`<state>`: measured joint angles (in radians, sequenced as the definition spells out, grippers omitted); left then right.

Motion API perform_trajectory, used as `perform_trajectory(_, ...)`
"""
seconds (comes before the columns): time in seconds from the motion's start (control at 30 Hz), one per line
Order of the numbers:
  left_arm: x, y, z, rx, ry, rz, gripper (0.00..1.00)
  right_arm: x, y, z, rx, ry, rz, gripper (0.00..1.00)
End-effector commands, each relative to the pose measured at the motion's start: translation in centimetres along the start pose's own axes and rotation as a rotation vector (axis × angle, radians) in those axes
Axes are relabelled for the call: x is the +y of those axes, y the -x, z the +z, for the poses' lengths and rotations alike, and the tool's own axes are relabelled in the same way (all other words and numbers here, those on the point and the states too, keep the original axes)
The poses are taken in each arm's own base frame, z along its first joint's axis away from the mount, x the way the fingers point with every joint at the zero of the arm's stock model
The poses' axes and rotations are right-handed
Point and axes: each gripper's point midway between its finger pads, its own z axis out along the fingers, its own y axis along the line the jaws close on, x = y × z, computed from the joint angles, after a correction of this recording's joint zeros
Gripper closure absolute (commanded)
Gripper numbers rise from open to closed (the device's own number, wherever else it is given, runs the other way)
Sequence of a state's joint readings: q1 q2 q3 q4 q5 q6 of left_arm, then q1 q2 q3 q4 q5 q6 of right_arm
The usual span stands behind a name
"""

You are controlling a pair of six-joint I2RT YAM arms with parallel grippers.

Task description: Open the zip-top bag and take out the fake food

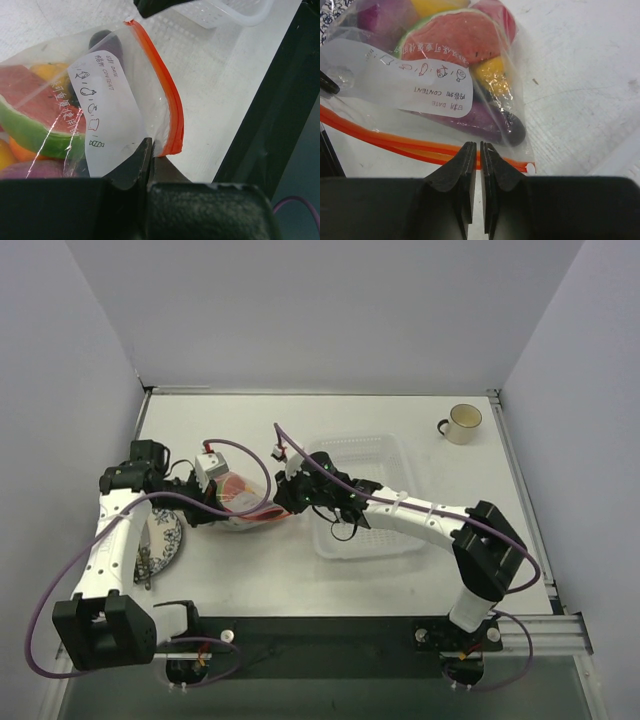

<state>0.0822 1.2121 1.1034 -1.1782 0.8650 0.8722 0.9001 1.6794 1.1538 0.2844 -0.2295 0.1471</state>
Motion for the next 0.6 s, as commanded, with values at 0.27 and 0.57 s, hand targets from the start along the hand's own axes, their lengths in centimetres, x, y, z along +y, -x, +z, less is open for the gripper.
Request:
perform_trajectory(0.27, -0.6, 0.7, -0.3, -0.038, -0.012, 0.027, 1.0, 2.9, 1.1, -1.1, -0.111, 0.034, 0.084, 0.99)
perform_trajectory(0.57, -1.0, 1.9, -1.0, -0.064, -0.007, 0.04, 1.0, 4.7, 0.5, 0.0, -0.104, 0.077, 0.126, 1.0)
